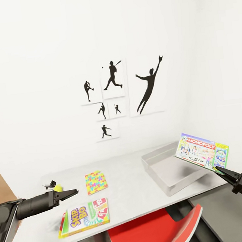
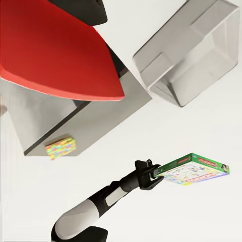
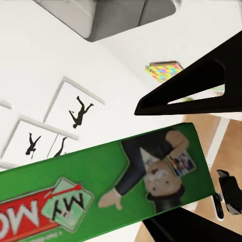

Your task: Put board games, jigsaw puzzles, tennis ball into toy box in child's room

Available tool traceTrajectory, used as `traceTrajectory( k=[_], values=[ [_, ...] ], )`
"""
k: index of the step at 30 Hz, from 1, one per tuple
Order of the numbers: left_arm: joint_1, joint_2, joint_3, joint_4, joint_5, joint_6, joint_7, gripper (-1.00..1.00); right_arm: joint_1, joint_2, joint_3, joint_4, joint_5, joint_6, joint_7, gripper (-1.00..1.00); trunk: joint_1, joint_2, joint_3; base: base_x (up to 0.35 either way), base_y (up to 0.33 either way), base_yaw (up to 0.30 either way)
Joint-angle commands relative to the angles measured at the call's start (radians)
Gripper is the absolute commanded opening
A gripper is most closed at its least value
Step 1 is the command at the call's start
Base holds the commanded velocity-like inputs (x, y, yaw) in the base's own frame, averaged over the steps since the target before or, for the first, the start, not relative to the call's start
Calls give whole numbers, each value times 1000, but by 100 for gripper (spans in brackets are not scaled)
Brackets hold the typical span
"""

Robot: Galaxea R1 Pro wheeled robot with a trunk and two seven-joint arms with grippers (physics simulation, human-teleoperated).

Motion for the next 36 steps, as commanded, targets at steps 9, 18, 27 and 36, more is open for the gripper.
traceTrajectory(
  k=[9,18,27,36],
  values=[
    [0,0,0,1,0,10,-4,100,-1,1,-1,0,-3,5,1,-100,1,-1,0,101,24,-64],
    [0,0,0,1,1,10,-4,100,-1,2,-1,0,-3,3,1,-100,1,-1,0,134,6,-3],
    [0,0,1,1,2,10,-4,100,-1,3,-1,0,-3,1,1,-100,1,-1,0,152,-76,0],
    [0,1,2,9,2,10,-4,100,-1,3,-1,0,-3,1,1,-100,1,-1,0,95,-53,0]
  ],
)
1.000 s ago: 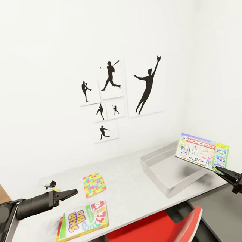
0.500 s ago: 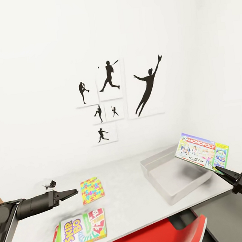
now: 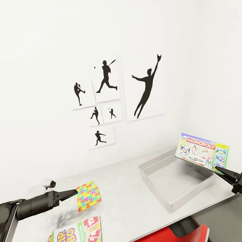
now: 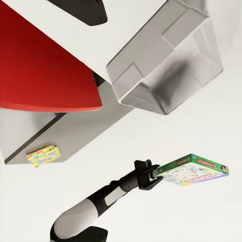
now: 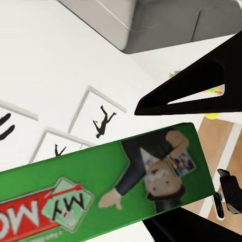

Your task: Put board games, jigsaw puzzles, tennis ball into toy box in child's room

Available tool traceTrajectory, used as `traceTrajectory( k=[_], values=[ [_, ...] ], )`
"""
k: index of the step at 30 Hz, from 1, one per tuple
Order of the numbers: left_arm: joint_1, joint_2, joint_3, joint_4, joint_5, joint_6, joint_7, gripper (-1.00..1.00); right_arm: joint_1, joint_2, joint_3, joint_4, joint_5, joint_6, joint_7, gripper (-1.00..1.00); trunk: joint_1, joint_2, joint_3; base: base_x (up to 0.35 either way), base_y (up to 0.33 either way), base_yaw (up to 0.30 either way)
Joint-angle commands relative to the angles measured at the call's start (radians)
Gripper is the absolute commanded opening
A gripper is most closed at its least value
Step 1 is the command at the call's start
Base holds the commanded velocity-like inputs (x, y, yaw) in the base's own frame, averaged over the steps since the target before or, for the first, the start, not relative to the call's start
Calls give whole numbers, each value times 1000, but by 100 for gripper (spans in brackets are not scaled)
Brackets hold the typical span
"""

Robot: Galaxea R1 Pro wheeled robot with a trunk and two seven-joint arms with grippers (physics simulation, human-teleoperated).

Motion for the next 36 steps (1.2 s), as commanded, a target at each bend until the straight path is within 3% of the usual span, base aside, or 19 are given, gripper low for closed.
traceTrajectory(
  k=[1,36],
  values=[
    [0,0,0,0,0,11,-4,100,0,0,-1,0,-1,5,2,-100,0,-1,0,20,-11,0],
    [0,-1,0,2,0,11,-4,100,0,0,-1,0,-1,4,3,-100,0,-1,0,51,6,0]
  ],
)
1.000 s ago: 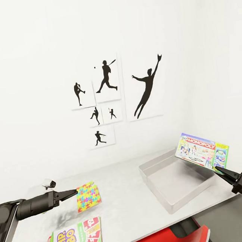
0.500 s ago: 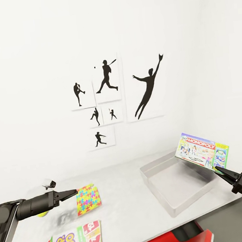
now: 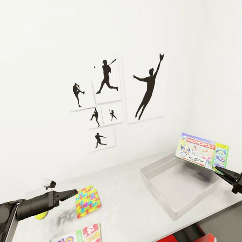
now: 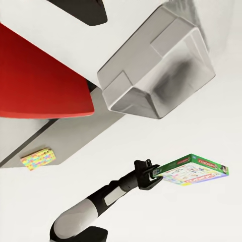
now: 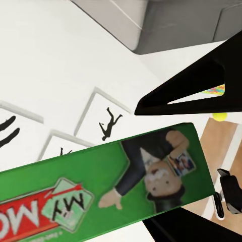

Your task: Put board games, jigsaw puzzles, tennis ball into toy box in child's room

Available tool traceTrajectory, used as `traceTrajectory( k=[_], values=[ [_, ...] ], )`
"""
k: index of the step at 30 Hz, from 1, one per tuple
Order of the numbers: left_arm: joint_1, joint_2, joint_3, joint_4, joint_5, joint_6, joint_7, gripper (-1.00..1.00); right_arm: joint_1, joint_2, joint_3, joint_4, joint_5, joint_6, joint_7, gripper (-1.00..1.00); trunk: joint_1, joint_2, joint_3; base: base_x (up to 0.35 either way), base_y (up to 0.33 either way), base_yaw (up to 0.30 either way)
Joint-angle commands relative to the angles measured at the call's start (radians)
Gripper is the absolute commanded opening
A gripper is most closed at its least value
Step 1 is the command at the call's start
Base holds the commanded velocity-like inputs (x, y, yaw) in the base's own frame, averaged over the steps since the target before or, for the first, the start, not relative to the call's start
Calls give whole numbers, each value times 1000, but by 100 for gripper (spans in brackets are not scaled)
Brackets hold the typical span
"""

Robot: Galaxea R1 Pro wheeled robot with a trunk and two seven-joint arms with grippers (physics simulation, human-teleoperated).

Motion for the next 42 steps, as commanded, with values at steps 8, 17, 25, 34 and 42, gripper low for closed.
traceTrajectory(
  k=[8,17,25,34,42],
  values=[
    [0,0,0,0,-1,11,-4,100,0,0,-1,0,-1,5,2,-100,0,-1,0,11,0,0],
    [0,0,0,0,-2,11,-4,100,0,-1,-1,0,-1,5,2,-100,0,-1,0,0,0,0],
    [0,0,-1,0,-2,11,-4,100,0,0,0,0,0,2,1,-100,0,-1,0,0,0,0],
    [0,-3,-4,-2,1,12,-4,100,0,2,8,-1,18,-3,-24,-100,0,-1,0,0,0,0],
    [-84,-16,-9,3,1,15,7,100,-67,1,42,-3,27,42,-346,-100,0,-1,0,0,0,0]
  ],
)
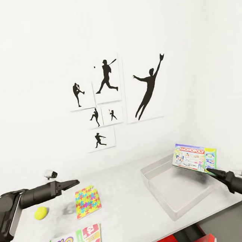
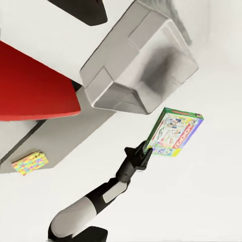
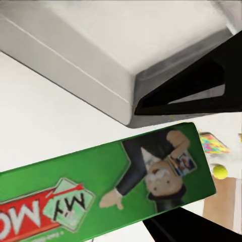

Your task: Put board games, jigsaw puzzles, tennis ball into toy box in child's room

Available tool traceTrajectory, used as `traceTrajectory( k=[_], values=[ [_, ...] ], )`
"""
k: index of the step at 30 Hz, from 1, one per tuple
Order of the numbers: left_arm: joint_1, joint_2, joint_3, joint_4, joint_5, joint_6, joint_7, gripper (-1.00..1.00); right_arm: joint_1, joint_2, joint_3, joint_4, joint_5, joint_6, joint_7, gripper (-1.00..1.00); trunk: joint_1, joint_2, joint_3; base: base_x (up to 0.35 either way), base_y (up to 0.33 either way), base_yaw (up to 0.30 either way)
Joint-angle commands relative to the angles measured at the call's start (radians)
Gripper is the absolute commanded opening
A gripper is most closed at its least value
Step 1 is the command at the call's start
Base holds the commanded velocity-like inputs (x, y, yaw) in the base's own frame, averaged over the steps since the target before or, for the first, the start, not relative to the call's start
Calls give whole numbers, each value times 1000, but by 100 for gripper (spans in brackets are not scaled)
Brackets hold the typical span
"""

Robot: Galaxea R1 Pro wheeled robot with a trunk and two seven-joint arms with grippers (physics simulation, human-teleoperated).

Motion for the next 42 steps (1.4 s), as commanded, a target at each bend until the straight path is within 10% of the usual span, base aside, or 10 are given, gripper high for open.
traceTrajectory(
  k=[1,6,15,22,34,42],
  values=[
    [-17,-5,-1,3,0,11,-2,100,-19,1,0,1,-6,17,-21,-100,0,-1,-1,0,0,0],
    [-132,-41,-15,78,-1,11,23,100,-135,-3,24,39,-3,38,-193,-100,0,-1,-1,0,0,0],
    [-373,-102,-80,331,-3,11,169,100,-391,-33,229,202,3,38,-338,-100,0,-1,-1,0,0,0],
    [-405,-141,-88,357,-3,11,245,100,-490,-98,374,307,2,38,-366,-100,0,-1,-1,0,0,0],
    [-408,-146,-89,359,-3,11,254,100,-500,-252,477,315,-2,38,-358,-100,0,-1,-1,0,0,0],
    [-408,-146,-89,359,-4,11,254,100,-503,-270,586,314,0,38,-338,-100,0,-1,-9,0,0,0]
  ],
)
